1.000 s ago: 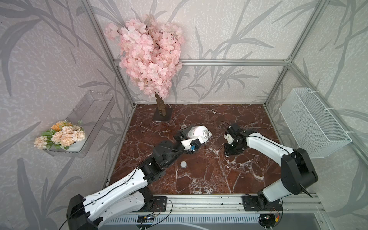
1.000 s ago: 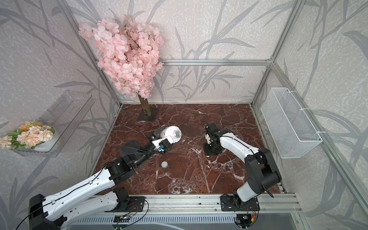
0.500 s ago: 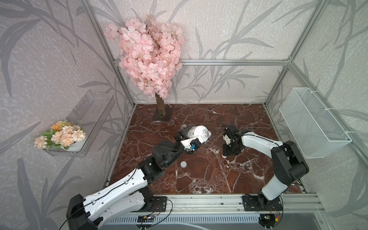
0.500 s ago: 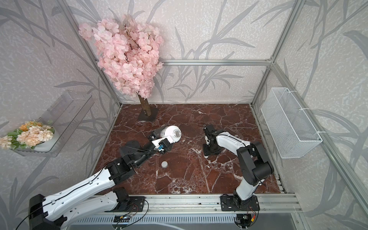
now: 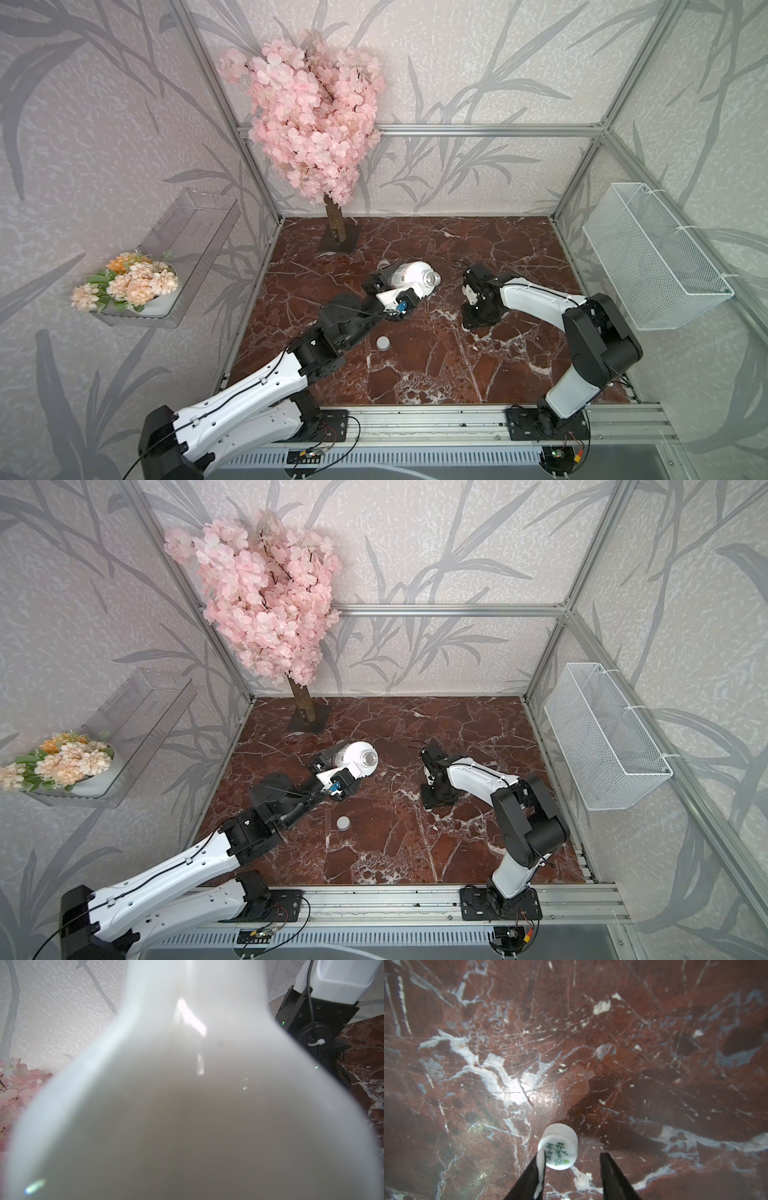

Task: Screw on the bottle caps
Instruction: Place the bottle cap at the center of the board.

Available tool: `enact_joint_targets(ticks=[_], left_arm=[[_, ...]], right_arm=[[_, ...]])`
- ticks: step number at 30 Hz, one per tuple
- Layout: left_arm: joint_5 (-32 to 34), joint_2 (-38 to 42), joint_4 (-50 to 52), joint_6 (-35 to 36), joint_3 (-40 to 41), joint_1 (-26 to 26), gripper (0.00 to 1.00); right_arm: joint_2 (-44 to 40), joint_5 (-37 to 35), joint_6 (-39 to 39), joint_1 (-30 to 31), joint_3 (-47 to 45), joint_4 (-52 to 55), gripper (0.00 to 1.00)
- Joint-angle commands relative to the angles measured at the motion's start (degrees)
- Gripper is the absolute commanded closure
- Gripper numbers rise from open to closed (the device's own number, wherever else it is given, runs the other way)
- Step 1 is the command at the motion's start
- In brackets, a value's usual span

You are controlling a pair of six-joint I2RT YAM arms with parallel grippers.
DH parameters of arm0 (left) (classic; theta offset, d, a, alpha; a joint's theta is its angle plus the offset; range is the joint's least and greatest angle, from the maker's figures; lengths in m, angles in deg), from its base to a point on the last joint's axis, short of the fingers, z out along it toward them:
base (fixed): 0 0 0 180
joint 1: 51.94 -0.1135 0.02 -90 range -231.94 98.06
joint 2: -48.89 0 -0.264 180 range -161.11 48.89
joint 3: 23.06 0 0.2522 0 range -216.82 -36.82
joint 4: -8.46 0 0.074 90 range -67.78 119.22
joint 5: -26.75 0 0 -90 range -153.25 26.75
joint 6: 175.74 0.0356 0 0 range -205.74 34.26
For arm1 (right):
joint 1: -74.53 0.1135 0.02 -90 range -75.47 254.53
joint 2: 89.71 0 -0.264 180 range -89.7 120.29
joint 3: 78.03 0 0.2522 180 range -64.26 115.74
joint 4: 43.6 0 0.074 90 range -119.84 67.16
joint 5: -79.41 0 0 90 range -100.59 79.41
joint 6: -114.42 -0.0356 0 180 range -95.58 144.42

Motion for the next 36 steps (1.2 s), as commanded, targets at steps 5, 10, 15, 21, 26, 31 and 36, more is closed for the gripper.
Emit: enact_joint_targets(ticks=[5,10,15,21,26,31,36], left_arm=[[0.80,1.59,-0.89,-1.05,0.88,0.12,0.27],[0.82,1.59,-1.01,-1.22,1.19,0.08,0.27],[0.83,1.61,-1.00,-1.29,1.17,0.08,0.27],[0.99,1.65,-0.88,-1.26,1.22,0.08,0.27],[0.96,1.57,-0.88,-1.42,1.28,0.08,0.27],[0.87,1.48,-1.09,-1.46,1.46,0.08,0.27],[1.05,1.48,-0.98,-1.40,1.43,0.08,0.27]], right_arm=[[-1.74,-1.96,0.50,1.35,0.90,1.31,0.54],[-1.57,-2.15,1.06,1.41,0.66,1.09,0.54],[-0.89,-1.70,1.03,1.63,0.90,0.73,0.56],[-0.71,-1.43,1.04,2.04,1.33,0.38,0.52],[-0.53,-1.32,0.87,2.29,1.51,0.22,0.51],[0.72,-1.34,0.92,2.46,1.85,0.87,0.52],[0.80,-1.11,0.81,2.38,1.69,0.40,0.55]])
